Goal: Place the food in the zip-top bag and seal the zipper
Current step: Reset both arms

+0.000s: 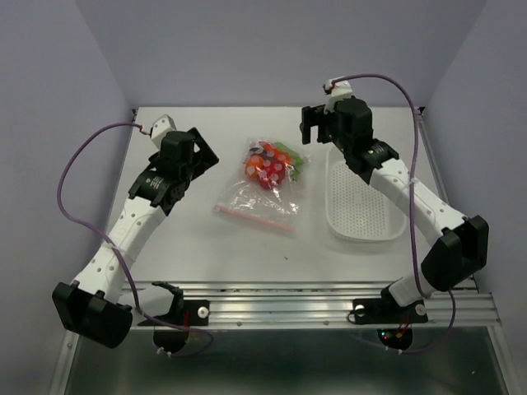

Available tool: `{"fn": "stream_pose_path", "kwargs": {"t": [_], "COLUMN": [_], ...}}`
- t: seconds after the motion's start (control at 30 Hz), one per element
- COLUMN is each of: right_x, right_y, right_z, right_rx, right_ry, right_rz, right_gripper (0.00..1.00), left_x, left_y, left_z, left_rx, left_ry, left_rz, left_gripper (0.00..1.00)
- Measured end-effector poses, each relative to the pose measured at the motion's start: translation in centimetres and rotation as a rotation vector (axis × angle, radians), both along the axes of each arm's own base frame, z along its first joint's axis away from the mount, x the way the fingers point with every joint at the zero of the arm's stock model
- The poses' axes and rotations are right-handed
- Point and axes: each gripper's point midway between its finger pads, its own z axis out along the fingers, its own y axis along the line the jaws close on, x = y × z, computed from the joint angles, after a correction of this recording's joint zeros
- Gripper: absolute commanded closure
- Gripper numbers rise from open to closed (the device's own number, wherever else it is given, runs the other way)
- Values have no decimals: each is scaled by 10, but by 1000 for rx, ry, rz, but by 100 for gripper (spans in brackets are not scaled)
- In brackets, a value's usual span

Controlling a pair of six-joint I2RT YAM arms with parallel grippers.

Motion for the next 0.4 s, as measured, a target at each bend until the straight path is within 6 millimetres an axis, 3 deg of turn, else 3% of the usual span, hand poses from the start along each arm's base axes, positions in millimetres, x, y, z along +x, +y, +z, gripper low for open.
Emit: {"fn": "stream_pose_path", "kwargs": {"t": [0.07,0.1,0.23,0.4], "right_x": [2,-2,-23,-46], "right_y": [-20,-41,-82,-115], "right_z": [8,12,21,15], "right_rx": [85,148,287,358], "right_ry": [-7,-9,-32,-46], "right_rz": [-148,-270,-499,-659], "right_gripper": [0,0,0,0], "left_x": [6,8,11,12], "left_y": [9,13,25,28], "left_z": [-1,-3,-5,-5], "left_rx": [5,8,16,14], "left_ry": [7,11,18,17], "left_rz": [47,65,111,119], "left_gripper": [1,1,1,1]}}
